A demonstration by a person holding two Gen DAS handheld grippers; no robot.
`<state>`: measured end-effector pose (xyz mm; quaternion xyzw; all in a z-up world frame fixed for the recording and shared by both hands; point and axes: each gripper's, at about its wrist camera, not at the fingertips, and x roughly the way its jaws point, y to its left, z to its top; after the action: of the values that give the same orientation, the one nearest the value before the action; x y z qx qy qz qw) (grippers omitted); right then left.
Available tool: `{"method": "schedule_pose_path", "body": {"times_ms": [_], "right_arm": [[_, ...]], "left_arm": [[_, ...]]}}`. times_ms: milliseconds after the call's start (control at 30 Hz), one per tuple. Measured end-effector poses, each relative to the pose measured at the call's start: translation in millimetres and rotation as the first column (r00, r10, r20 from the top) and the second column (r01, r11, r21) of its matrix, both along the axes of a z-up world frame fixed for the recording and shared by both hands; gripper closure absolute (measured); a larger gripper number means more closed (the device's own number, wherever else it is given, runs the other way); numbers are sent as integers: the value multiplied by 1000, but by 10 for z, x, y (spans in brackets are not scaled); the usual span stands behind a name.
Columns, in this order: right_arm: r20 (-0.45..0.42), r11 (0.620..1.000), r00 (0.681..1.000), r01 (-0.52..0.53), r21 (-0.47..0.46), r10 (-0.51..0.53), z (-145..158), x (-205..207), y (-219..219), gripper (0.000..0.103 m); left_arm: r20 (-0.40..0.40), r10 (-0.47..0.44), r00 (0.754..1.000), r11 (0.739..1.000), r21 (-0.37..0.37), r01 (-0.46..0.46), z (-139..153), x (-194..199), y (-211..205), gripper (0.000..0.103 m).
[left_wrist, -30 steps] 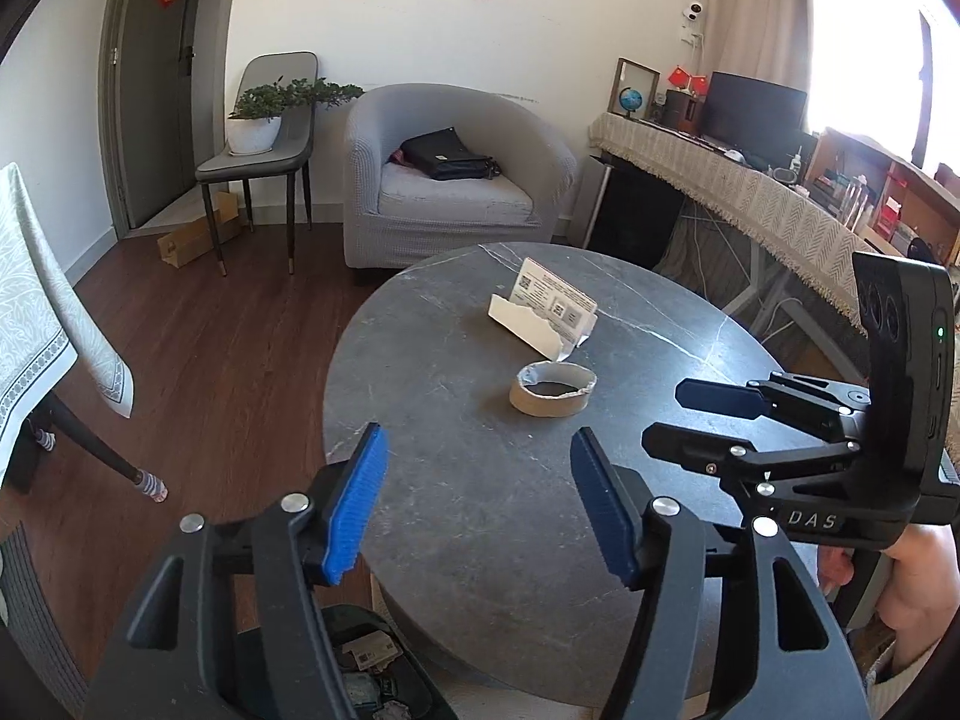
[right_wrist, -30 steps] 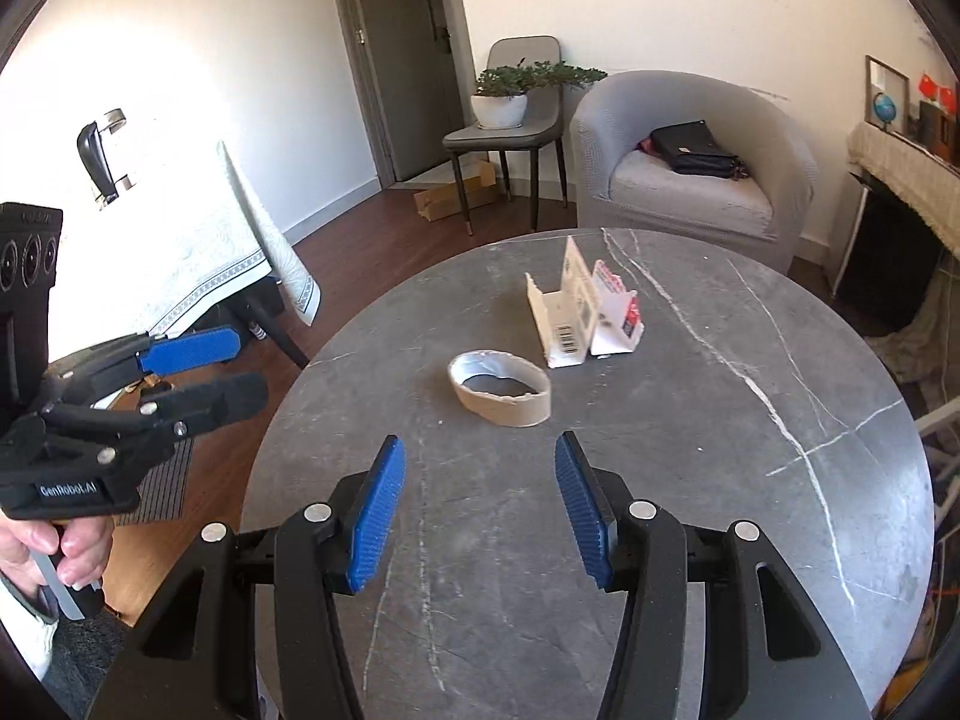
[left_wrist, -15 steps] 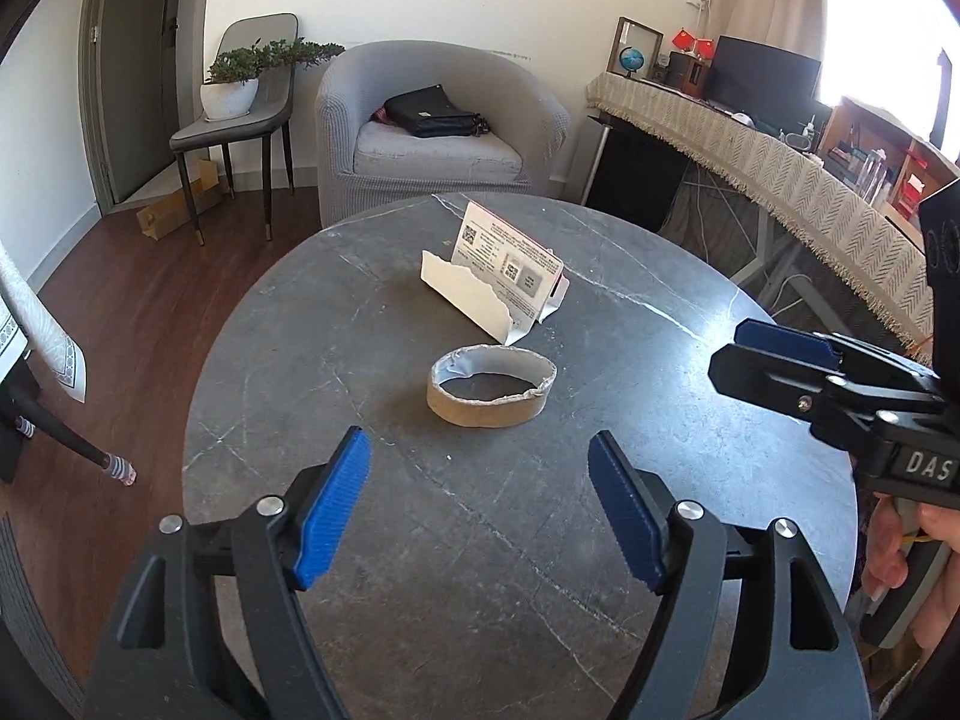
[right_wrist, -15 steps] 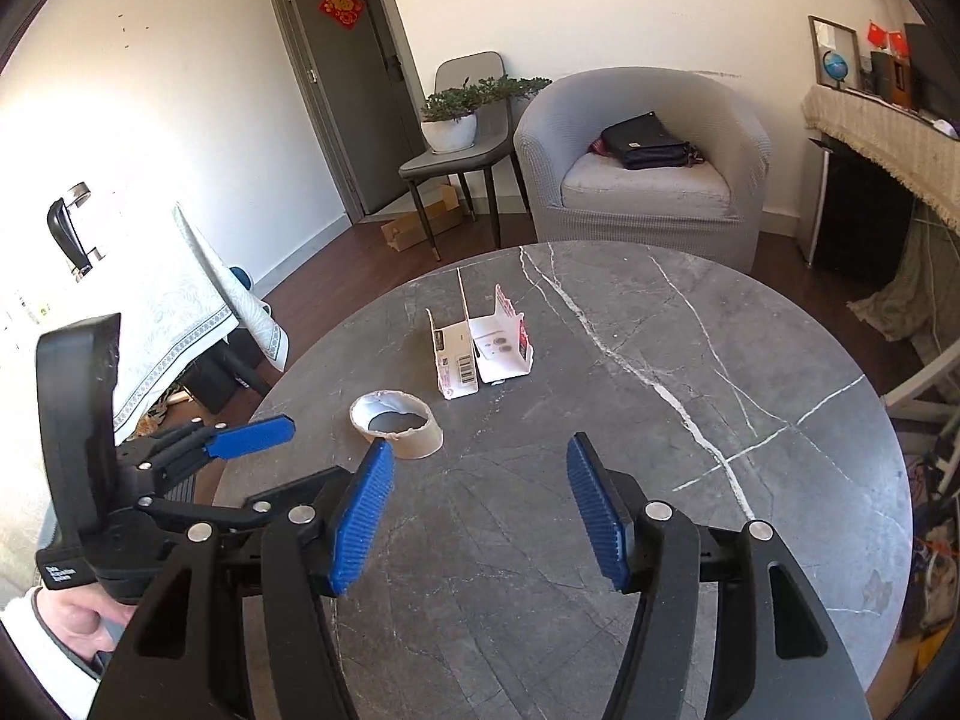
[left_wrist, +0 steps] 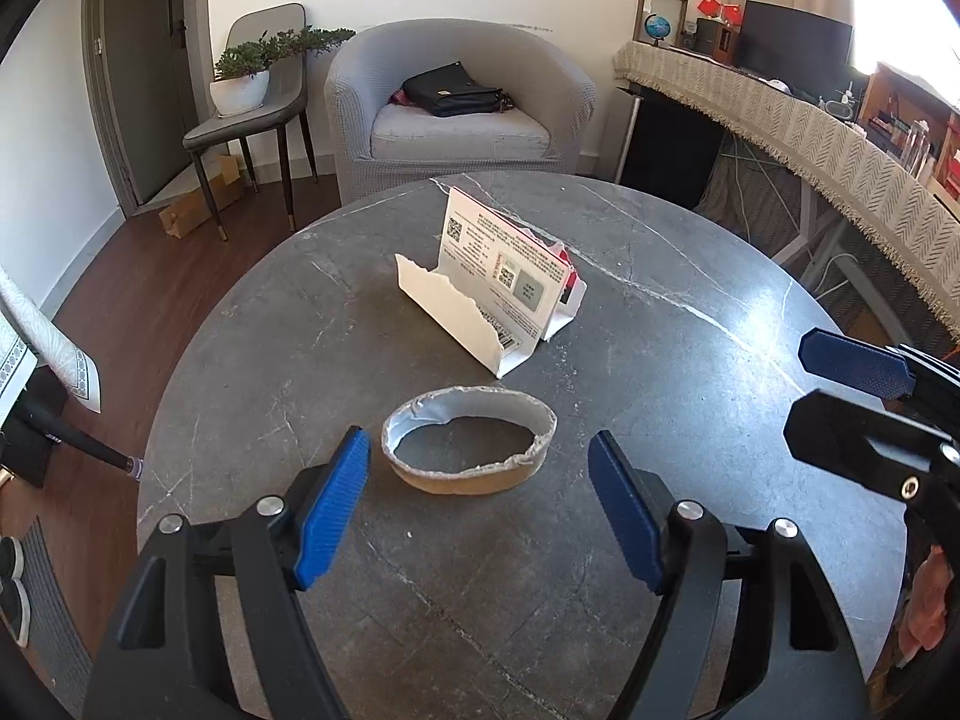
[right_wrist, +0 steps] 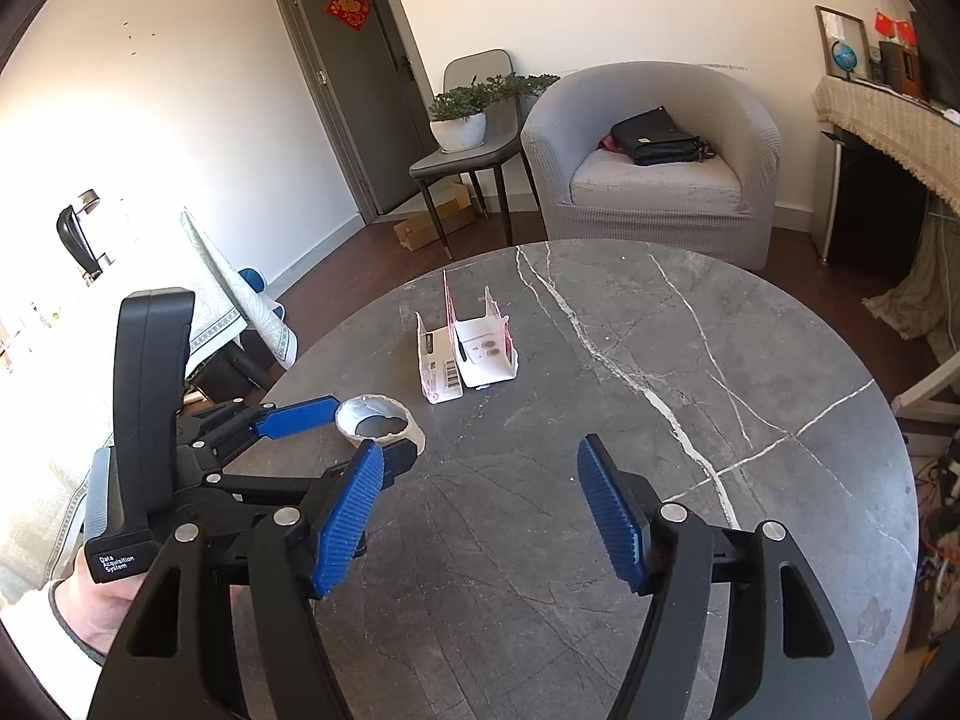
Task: Collect trash
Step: 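Grasp the beige tape roll with the left gripper while the right gripper grasps the white cardboard box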
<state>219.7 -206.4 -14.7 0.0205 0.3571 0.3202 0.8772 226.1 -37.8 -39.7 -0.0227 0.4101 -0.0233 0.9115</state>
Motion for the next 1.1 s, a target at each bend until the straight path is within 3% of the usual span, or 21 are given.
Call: {"method": "schedule_pose_path", "body": {"times_ms": [167,300,667,967,1100], "right_arm": [[5,1000,1000,-7,-8,7,3,36,39,35],[17,1000,1000,-11,-29,12,12,35,112,35],[35,993,999,-7,-114,11,-60,149,417,35],[56,988,998,-8,-153,17,-87,264,697,57],[55,983,998,-7,-181,17,-134,332,785,60]], "left_arm": [[-30,4,1000,1000,-11,-4,-61,75,19,33],[-28,38,999,996,-82,-40,-67,56,180,40],[13,57,998,988,-145,-55,124,-123,505,41],[22,61,998,983,-174,-57,178,-214,800,41],[22,60,998,982,-181,-55,186,-271,861,41]]}}
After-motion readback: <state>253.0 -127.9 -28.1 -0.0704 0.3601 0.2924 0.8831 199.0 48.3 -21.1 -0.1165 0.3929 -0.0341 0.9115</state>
